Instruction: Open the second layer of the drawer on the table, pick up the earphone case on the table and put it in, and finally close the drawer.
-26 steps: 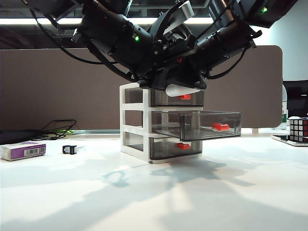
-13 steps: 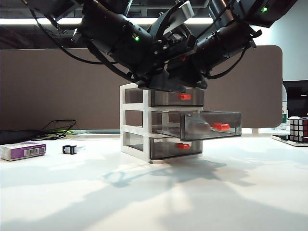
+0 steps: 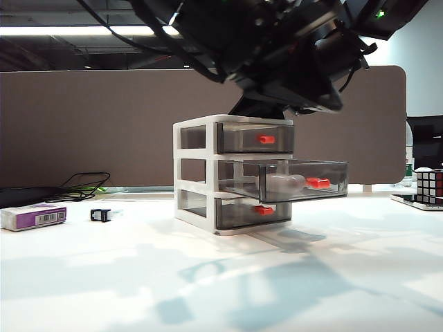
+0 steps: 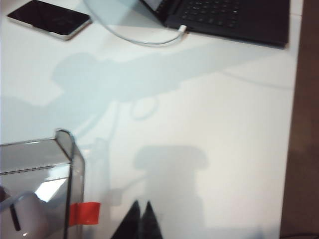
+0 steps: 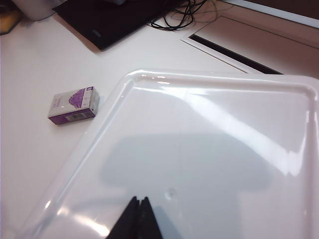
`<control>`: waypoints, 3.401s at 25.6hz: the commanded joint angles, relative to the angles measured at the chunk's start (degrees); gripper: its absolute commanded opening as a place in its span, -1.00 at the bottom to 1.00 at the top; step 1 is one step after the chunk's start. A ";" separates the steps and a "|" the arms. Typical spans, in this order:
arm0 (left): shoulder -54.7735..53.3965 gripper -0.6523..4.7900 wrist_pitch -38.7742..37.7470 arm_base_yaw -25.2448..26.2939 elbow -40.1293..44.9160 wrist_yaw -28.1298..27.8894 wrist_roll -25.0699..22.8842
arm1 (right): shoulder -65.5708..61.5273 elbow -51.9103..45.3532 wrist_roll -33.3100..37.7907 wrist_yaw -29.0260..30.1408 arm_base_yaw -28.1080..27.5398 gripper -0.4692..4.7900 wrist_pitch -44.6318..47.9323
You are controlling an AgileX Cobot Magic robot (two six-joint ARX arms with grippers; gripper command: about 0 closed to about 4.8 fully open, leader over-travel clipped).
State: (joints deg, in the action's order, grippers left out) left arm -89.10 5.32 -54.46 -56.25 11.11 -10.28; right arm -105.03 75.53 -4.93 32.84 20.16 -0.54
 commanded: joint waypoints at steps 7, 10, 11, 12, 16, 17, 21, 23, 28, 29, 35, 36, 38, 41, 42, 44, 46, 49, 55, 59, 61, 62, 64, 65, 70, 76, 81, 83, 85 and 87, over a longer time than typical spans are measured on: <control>-9.03 -0.78 4.13 -0.37 -0.11 -4.31 2.36 | -1.22 -1.14 0.79 -0.52 0.02 -0.84 -7.45; -10.60 -0.78 5.57 -0.37 -0.11 -10.14 2.34 | -1.22 -1.14 0.55 -0.50 0.04 -0.84 -7.50; -11.04 -0.78 6.29 -0.31 -0.11 -13.14 2.19 | -1.22 -1.14 0.46 -0.50 0.04 -0.84 -7.52; -11.06 -0.78 6.47 -0.15 -0.11 -14.49 2.12 | -1.22 -1.14 0.42 -0.50 0.04 -0.84 -7.50; -11.37 -0.78 8.70 1.31 -0.11 -22.75 2.29 | -1.22 -1.14 0.39 -0.52 0.04 -0.84 -7.48; -11.39 -0.78 8.96 1.81 -0.11 -24.20 2.64 | -1.22 -1.14 0.39 -0.52 0.04 -0.84 -7.48; -12.31 -0.78 10.82 3.26 -0.11 -30.86 5.27 | -1.22 -1.14 0.37 -0.55 0.04 -0.84 -7.30; -13.42 -0.78 12.57 3.45 -0.11 -33.62 6.49 | -1.33 -1.14 0.37 -0.55 0.04 -0.84 -7.34; -15.58 -0.78 16.28 3.85 -0.11 -42.03 7.56 | -2.12 -1.20 0.37 -0.55 0.04 -0.84 -7.39; -15.65 -0.78 16.70 3.91 -0.11 -42.80 7.61 | -2.27 -1.22 0.39 -0.52 0.04 -0.84 -7.41; -15.43 -0.78 16.59 4.04 -0.07 -37.99 5.81 | -2.64 -1.22 0.39 -0.31 0.02 -0.84 -6.80; -14.49 -0.78 14.60 3.65 0.04 -35.85 5.70 | -2.64 -1.16 0.39 -0.28 0.04 -0.84 -6.43; -13.03 -0.78 12.55 2.84 0.07 -35.95 5.46 | -2.64 -1.05 0.39 -0.28 0.02 -0.84 -5.97; -9.86 -0.78 11.74 2.80 0.13 -35.98 4.24 | -2.60 -1.01 0.39 -0.17 -0.02 -0.84 -4.42; -7.52 -0.78 11.08 2.80 0.15 -35.87 3.28 | -2.43 -1.01 0.39 1.40 -0.04 -0.84 -3.15; -2.38 -0.78 7.15 2.78 0.15 -35.47 2.38 | -0.94 -1.01 0.37 2.95 -0.20 -0.84 -2.25; 1.38 -0.78 4.00 2.21 0.17 -35.41 1.62 | 0.83 -0.98 0.37 2.91 -0.24 -0.84 -1.66; 10.67 -0.78 3.37 0.98 1.79 -36.46 -2.29 | 5.62 -0.96 0.37 2.95 -1.36 -0.84 -1.68; 29.57 -0.78 -1.14 3.74 10.49 -41.33 -1.62 | 16.72 -2.51 -1.05 3.30 -3.23 -0.84 -7.39; 43.23 -0.78 -1.73 3.82 19.41 -41.42 2.34 | 26.38 -8.41 -1.05 3.21 -4.76 -0.84 -6.58; 48.41 -0.78 -1.88 3.89 22.49 -42.23 1.55 | 29.66 -11.04 -0.04 3.08 -4.17 -0.84 -5.73; 51.10 -0.78 -2.08 3.82 24.09 -42.18 1.29 | 31.69 -12.76 0.50 2.67 -4.22 -0.84 -5.22; 54.84 -0.78 -3.58 2.99 26.47 -43.21 2.23 | 35.58 -16.26 0.22 0.92 -4.28 -0.84 -5.18; 56.22 -0.78 -4.44 2.69 27.36 -44.92 2.38 | 37.46 -17.99 0.00 0.00 -4.31 -0.84 -5.18; 64.63 -0.78 -7.39 2.38 33.55 -48.22 4.70 | 51.84 -32.41 3.80 -5.92 -3.48 -0.84 -0.63; 68.04 -0.78 -1.01 2.43 42.03 -45.38 6.25 | 70.69 -47.58 5.60 -15.32 -2.89 -0.84 -0.52; 68.00 -0.78 4.13 2.45 45.70 -41.70 6.25 | 79.82 -54.47 8.41 -16.50 -2.84 -0.84 0.13; 68.06 -0.78 4.20 2.47 47.10 -40.65 6.32 | 85.26 -58.05 8.66 -17.68 -2.84 -0.84 -0.24; 68.13 -0.78 4.28 2.47 47.84 -40.59 6.75 | 88.96 -60.17 10.21 -18.16 -2.84 -0.84 -0.52; 68.11 -0.78 4.35 2.47 48.17 -40.30 6.75 | 92.39 -62.12 11.04 -19.41 -2.84 -0.84 -1.03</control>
State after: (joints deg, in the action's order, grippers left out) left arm -20.95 8.75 -52.12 -8.10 -29.76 -3.95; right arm -14.09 14.15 5.08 14.57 17.30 -1.89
